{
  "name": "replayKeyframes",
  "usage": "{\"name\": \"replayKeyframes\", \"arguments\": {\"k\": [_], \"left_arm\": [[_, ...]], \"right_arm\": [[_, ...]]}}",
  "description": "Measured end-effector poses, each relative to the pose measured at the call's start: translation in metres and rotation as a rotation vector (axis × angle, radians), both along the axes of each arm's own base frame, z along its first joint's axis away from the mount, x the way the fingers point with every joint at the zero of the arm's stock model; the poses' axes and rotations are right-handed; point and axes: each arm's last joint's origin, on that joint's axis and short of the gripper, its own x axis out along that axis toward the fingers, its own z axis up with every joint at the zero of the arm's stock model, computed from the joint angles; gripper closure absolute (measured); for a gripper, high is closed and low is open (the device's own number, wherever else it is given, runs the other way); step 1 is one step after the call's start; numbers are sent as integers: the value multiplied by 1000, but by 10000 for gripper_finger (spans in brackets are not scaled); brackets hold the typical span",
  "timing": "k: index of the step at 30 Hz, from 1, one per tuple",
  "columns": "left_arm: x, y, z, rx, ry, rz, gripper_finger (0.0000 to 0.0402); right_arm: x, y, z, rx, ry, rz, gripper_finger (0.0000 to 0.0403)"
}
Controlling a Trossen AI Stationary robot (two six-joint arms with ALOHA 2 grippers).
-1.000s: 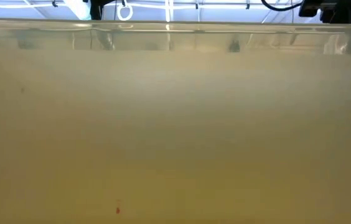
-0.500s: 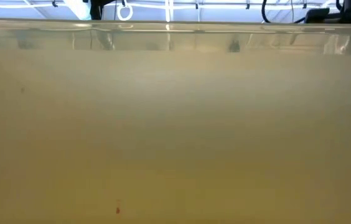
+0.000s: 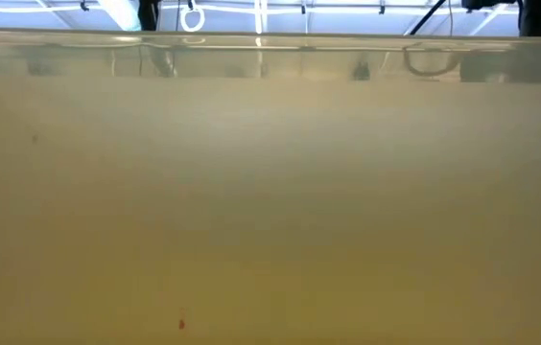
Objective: Sort Maruchan noodles
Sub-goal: Put the yellow noodle pack into the blue bin
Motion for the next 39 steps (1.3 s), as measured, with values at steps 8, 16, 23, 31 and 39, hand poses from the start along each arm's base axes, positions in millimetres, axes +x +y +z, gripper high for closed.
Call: {"name": "replayKeyframes", "arguments": {"k": [8,16,23,31,39], "left_arm": [[0,-8,0,-7,-1,-43,388],[0,-25,0,-53,-9,-129,388],[-2,-28,5,-66,-67,9,388],[-4,-23,5,-71,-68,218,388],[-4,-24,1,-121,-49,218,388]], "right_arm": [[1,-14,1,-128,22,80,327],[13,-17,18,-208,119,1185,270],[45,-10,4,-114,114,2199,222],[79,-12,-25,-72,292,2742,125],[87,-12,-45,-32,273,2908,91]]}}
